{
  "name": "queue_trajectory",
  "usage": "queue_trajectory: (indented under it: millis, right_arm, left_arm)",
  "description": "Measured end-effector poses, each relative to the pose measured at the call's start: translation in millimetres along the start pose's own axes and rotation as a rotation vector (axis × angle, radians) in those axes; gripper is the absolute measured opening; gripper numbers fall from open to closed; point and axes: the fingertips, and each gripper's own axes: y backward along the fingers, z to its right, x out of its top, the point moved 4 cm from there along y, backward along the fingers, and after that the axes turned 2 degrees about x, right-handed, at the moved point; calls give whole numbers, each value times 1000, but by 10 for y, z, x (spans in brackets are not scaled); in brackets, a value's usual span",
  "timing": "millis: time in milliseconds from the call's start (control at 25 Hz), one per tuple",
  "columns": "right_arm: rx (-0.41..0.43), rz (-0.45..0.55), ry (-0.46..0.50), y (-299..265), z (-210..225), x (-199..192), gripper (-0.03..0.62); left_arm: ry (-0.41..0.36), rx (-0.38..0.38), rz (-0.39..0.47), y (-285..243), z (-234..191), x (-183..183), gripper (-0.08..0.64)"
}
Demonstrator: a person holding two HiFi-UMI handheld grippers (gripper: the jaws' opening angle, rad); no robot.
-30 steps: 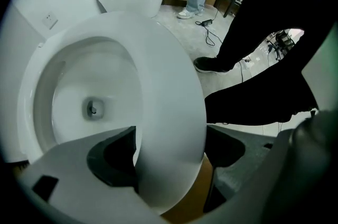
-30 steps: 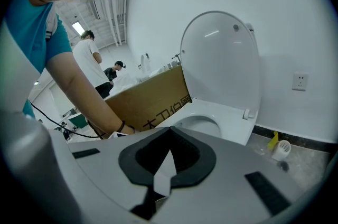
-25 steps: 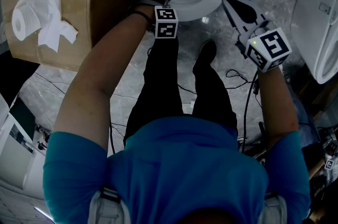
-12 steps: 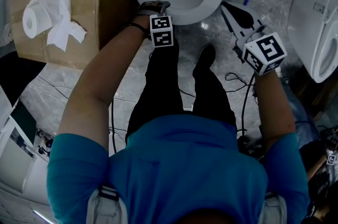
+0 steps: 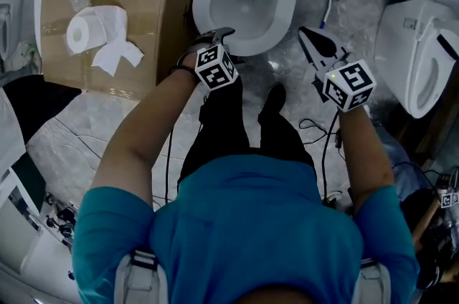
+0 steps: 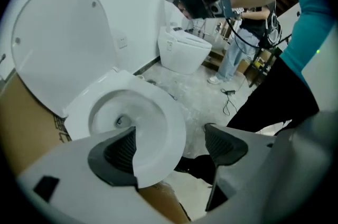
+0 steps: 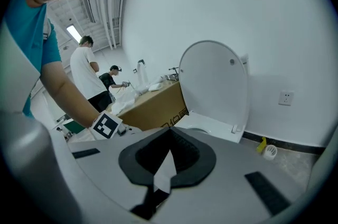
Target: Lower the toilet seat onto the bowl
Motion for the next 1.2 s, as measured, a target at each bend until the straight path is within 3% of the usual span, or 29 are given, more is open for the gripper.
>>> queue_trajectory:
  millis: [320,400,720,1000,1200]
  right_arm:
    - [-24,24,46,392,-138,701,-8]
    - [-32,37,53,470,-176,883,-8]
    - [-58,92,48,747,-321,1611,-8]
    - [-75,165,12,1013,-427,2251,-9]
    - [-110,223,31,1214,-540,2803,-8]
  left_arm:
    - [233,169,304,1184,-321,681,73]
    - [282,193,362,1501,-378,829,24]
    - [441,193,602,2772,-702,1499,3]
    - [507,197,783,3799,-1048,1925,3]
    - [475,203,869,4528,-1267,2166,3]
